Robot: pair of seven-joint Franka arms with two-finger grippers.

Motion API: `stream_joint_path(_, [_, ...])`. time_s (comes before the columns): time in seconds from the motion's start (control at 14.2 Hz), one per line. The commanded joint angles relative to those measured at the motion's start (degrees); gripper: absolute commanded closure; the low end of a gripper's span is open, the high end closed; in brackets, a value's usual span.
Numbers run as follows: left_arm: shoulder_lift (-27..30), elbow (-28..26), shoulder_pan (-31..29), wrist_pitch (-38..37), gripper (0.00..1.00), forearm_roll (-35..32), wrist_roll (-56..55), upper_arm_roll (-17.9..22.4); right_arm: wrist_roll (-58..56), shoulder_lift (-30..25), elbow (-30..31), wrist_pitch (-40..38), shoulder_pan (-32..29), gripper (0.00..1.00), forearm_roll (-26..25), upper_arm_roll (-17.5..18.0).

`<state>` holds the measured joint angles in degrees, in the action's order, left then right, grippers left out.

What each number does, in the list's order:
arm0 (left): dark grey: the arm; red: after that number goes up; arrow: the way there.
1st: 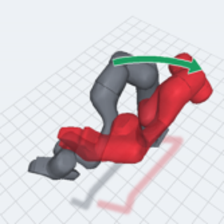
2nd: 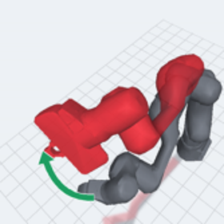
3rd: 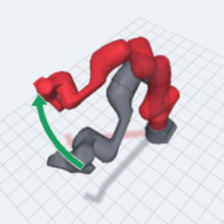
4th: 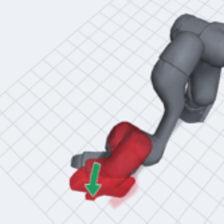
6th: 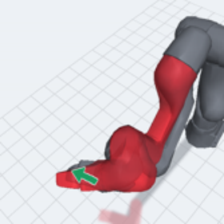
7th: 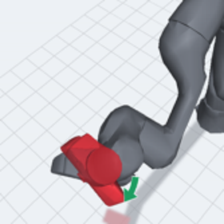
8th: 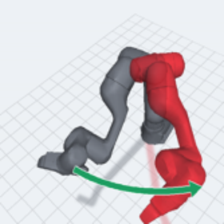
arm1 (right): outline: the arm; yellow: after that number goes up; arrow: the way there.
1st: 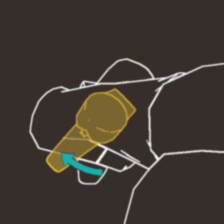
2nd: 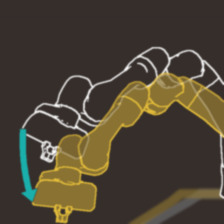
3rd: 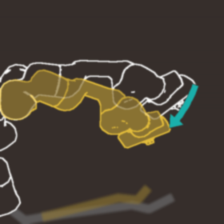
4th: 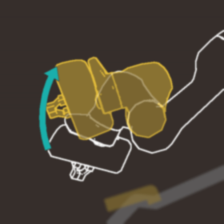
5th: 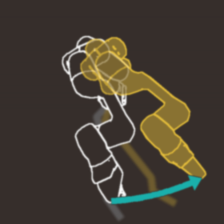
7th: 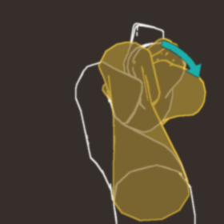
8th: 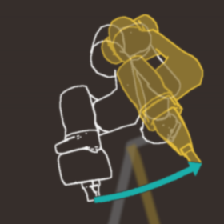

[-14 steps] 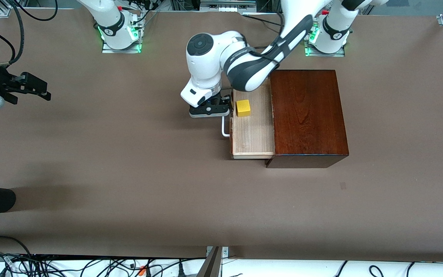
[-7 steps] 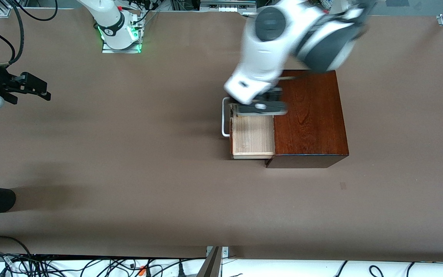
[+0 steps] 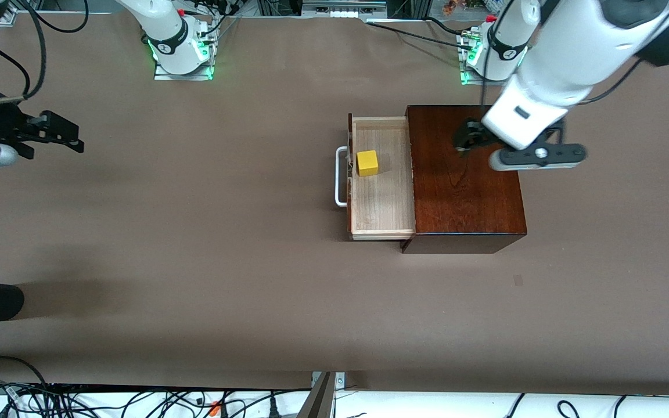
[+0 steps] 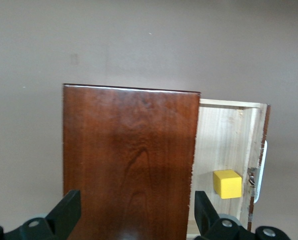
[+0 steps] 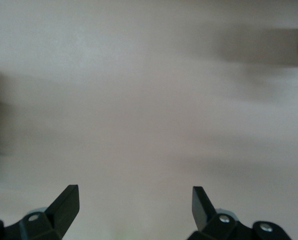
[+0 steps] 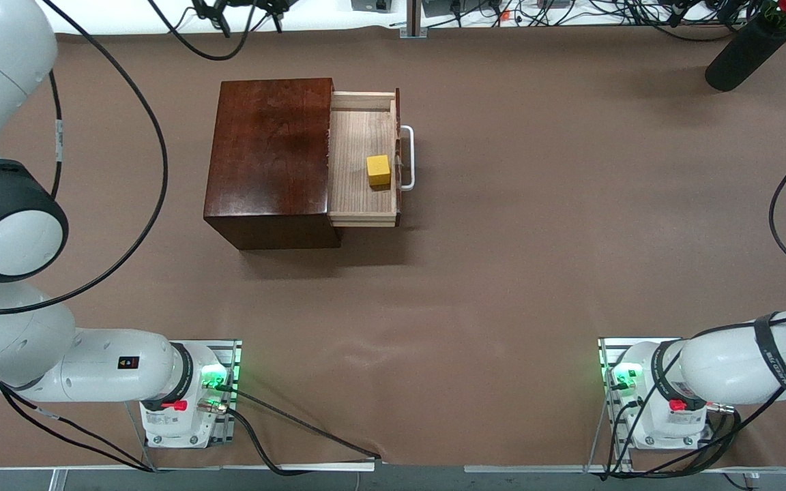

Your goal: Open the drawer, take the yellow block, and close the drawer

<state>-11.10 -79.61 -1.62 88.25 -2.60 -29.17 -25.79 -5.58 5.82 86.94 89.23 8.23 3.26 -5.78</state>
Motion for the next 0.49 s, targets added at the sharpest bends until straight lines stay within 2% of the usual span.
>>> stream_joint_path(0.0, [2.8,-2.5,-3.8,-0.5,0.0,1.5,1.9,-0.7,-0.1,2.0,-0.9,-0.5,3.1,0.0,0.1,0.2])
stream_joint_path(0.07, [3.4,-2.5,-4.4,-1.0,0.0,2.3,4.2,-0.2,-0.1,2.0,-1.0,-0.7,4.9,0.0,0.0,0.4])
stream_joint_path(0.14, [4.1,-2.5,-4.1,-2.1,0.0,3.6,7.5,2.2,0.2,1.7,-1.0,-0.9,7.1,0.0,-0.4,0.8])
stream_joint_path(0.35, [7.2,-3.1,0.0,-4.7,0.0,6.6,16.6,14.2,0.0,1.7,-1.1,-1.1,11.5,0.0,-0.3,1.4])
stream_joint_path(0.42, [8.5,-4.0,1.7,-4.8,0.0,7.0,19.2,17.7,-0.2,1.7,-1.3,-0.8,12.4,0.0,-0.4,2.6])
